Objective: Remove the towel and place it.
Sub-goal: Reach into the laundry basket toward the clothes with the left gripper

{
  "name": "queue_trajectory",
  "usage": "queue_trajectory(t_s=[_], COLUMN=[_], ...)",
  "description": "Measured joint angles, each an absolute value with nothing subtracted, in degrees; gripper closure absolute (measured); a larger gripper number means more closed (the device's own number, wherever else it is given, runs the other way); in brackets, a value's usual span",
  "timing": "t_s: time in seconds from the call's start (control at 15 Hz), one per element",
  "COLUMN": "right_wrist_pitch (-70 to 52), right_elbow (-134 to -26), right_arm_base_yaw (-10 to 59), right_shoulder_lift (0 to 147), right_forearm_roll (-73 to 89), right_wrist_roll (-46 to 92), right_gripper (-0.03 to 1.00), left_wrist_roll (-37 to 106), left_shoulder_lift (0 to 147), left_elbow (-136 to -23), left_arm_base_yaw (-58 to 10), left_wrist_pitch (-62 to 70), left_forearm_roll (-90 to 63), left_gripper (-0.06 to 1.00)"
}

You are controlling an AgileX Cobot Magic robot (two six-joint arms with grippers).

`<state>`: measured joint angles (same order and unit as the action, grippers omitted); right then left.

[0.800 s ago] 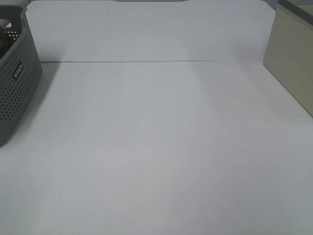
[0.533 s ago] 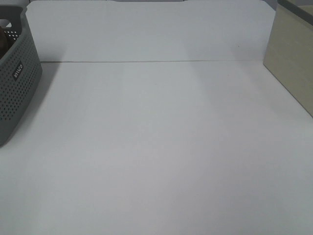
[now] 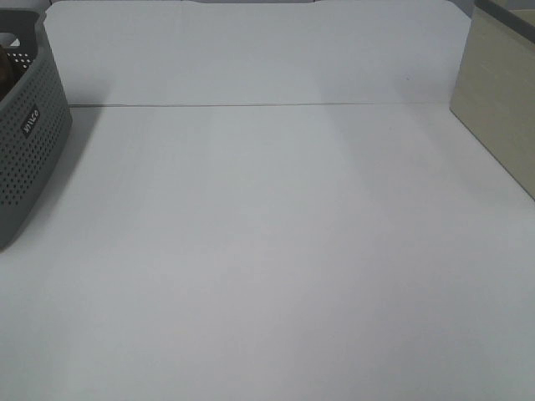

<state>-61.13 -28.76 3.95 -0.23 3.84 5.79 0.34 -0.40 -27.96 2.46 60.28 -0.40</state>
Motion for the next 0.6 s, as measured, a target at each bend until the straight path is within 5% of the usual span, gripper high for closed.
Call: queue_trajectory(t_s=[0.6], right_wrist_pitch=[-61.1], right_elbow=[-28.8], right_arm_base_yaw=[4.0], right_shoulder_lift=[-0.2], right_forearm_roll=[3.8], right_wrist_roll=[5.8], right_gripper=[0.24], left_wrist_roll=[0.3], left_shoulder_lift=[-0.4], left_elbow=[-28.0], left_arm_base_yaw=[2.5], left_wrist_pitch=[60.3], left_forearm_roll=[0.0], left_gripper=[-0.04])
